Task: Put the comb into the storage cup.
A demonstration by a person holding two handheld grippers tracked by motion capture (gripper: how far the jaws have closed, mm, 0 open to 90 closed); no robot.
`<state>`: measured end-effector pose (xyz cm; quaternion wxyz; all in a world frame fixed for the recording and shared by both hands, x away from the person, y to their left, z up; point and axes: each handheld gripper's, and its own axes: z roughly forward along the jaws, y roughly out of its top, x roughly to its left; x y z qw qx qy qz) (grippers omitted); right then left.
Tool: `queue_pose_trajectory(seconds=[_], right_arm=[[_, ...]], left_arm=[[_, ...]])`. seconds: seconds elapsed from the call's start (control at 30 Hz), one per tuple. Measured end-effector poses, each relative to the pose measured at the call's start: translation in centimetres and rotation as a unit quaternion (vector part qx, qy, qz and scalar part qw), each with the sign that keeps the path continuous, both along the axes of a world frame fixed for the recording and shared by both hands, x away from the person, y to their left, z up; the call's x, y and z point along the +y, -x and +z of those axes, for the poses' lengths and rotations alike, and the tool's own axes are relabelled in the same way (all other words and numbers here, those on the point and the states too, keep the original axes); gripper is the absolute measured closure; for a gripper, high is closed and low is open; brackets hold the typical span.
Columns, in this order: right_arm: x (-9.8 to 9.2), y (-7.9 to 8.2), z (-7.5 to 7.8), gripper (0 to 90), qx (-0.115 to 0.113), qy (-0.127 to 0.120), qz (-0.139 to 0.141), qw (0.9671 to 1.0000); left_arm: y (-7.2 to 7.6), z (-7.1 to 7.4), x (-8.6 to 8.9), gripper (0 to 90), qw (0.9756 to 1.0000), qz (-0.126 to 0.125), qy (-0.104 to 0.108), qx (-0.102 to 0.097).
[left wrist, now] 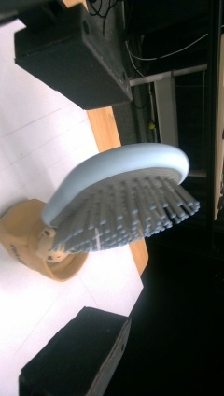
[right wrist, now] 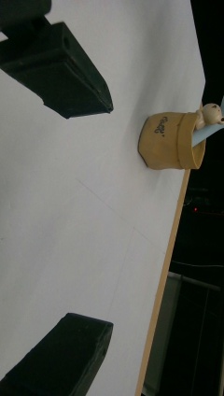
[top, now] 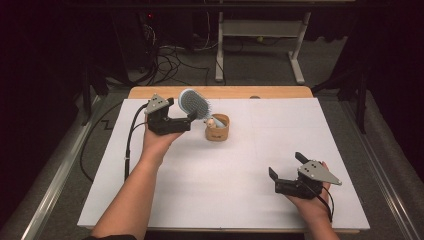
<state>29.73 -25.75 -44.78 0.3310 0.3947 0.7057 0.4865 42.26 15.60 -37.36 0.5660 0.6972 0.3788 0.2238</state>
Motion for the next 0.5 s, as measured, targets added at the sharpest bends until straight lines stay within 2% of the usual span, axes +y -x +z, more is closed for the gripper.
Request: queue_pose_trajectory(seconds=[0.3,0.4,0.5], right_arm=[[0.0,0.0,0.0,0.2,0.000,0.000,0.000,1.0000],[0.1,0.0,0.0,0.2,0.000,0.000,0.000,1.0000],[0.1,0.1,0.0,0.2,-0.001,0.001,0.000,1.0000]], left_arm=[[2.2,-1.7,1.2,0.0,1.0000,0.001,0.002,0.001],[3.1,-2.5,1.4,0.0,0.9999,0.003,-0.012,-0.006],[3.7,-3.6,1.6,0.0,0.9999,-0.001,-0.014,0.001]])
